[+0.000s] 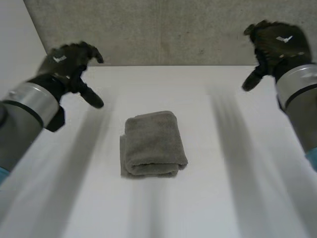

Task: Fold the towel.

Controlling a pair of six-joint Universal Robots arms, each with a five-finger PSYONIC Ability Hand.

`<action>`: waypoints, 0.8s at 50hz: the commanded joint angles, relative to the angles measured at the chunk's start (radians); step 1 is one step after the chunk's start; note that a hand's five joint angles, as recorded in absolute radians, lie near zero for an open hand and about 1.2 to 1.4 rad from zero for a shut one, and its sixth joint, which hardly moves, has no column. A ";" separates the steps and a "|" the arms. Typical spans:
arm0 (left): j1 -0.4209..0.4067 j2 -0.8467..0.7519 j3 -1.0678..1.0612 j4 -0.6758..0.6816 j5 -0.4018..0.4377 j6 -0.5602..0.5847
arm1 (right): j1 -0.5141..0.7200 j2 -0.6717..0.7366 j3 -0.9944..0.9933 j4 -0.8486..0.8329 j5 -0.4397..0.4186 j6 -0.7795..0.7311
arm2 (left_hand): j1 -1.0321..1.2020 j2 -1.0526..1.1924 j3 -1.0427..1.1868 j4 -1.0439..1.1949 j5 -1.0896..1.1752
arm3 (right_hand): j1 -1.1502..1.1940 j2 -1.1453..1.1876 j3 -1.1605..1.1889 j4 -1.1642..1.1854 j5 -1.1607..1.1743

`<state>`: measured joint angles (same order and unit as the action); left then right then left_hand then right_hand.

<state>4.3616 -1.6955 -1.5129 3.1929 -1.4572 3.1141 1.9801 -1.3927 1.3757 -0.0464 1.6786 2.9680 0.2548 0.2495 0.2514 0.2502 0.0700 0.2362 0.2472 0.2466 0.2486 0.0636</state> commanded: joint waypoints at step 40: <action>0.009 0.076 0.030 -0.130 -0.060 -0.011 | -0.112 -0.057 0.059 0.118 -0.186 -0.012 | -0.030 -0.024 -0.026 -0.025 -0.019 | -0.062 -0.073 -0.072 -0.074 -0.064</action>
<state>4.3717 -1.6261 -1.4770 3.0634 -1.5166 3.1044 1.8684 -1.4496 1.4363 0.0732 1.4940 2.9560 0.2448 0.2387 0.2383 0.2385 0.0614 0.2361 0.2472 0.2466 0.2486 0.0636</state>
